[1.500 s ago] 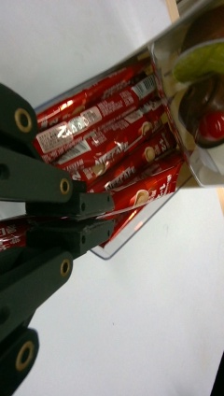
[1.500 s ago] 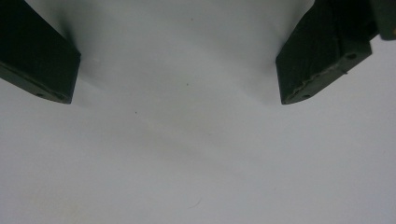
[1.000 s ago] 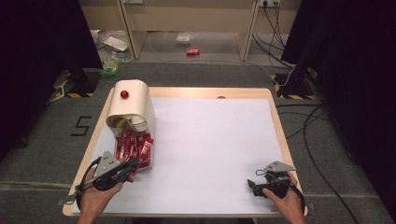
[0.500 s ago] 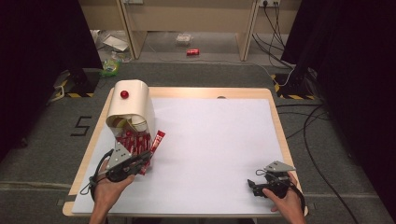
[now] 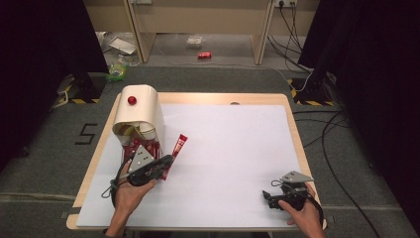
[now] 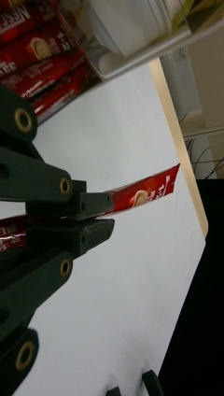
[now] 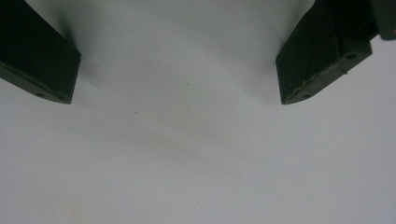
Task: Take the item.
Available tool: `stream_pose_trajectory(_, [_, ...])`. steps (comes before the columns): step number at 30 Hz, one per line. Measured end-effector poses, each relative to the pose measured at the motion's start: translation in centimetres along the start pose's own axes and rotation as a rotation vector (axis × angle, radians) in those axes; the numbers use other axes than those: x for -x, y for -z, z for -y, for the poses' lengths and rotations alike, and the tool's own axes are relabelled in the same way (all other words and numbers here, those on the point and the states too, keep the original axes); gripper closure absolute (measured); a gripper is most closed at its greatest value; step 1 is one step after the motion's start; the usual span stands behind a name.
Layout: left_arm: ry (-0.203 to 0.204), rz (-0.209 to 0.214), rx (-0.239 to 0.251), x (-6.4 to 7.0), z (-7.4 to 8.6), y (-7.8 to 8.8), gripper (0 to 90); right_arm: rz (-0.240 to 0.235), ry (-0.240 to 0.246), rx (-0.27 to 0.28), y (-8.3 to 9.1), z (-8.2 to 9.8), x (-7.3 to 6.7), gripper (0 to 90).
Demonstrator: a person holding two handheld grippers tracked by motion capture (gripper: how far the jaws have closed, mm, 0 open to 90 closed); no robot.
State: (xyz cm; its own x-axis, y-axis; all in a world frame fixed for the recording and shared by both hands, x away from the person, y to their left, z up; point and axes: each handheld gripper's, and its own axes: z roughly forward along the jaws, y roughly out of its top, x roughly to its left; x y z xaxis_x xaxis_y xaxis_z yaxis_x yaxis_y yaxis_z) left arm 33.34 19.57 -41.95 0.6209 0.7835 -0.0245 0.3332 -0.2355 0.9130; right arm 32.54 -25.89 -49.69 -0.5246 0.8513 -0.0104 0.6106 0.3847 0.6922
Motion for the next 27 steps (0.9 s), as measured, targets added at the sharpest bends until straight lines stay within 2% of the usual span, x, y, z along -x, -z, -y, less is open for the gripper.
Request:
stream_pose_trajectory(12, [-0.001, 0.012, 0.001, 0.5, -0.8, -2.7, 85.5, -0.001, 0.000, 0.001, 0.0, 0.0, 0.0, 0.2])
stream_pose_trajectory(18, [0.000, 0.013, -0.019, 0.7, -0.9, -4.2, 85.5, -0.001, -0.001, 0.001, 0.0, 0.0, 0.0, 0.2])
stream_pose_trajectory(22, [-0.020, 0.012, -0.036, 1.0, -1.0, -5.4, 85.5, -0.001, -0.001, 0.001, 0.0, 0.0, 0.0, 0.2])
stream_pose_trajectory(27, [-0.015, 0.021, -0.054, 1.2, -0.9, -6.6, 85.5, 0.000, -0.002, 0.000, 0.0, 0.0, 0.0, 0.2])
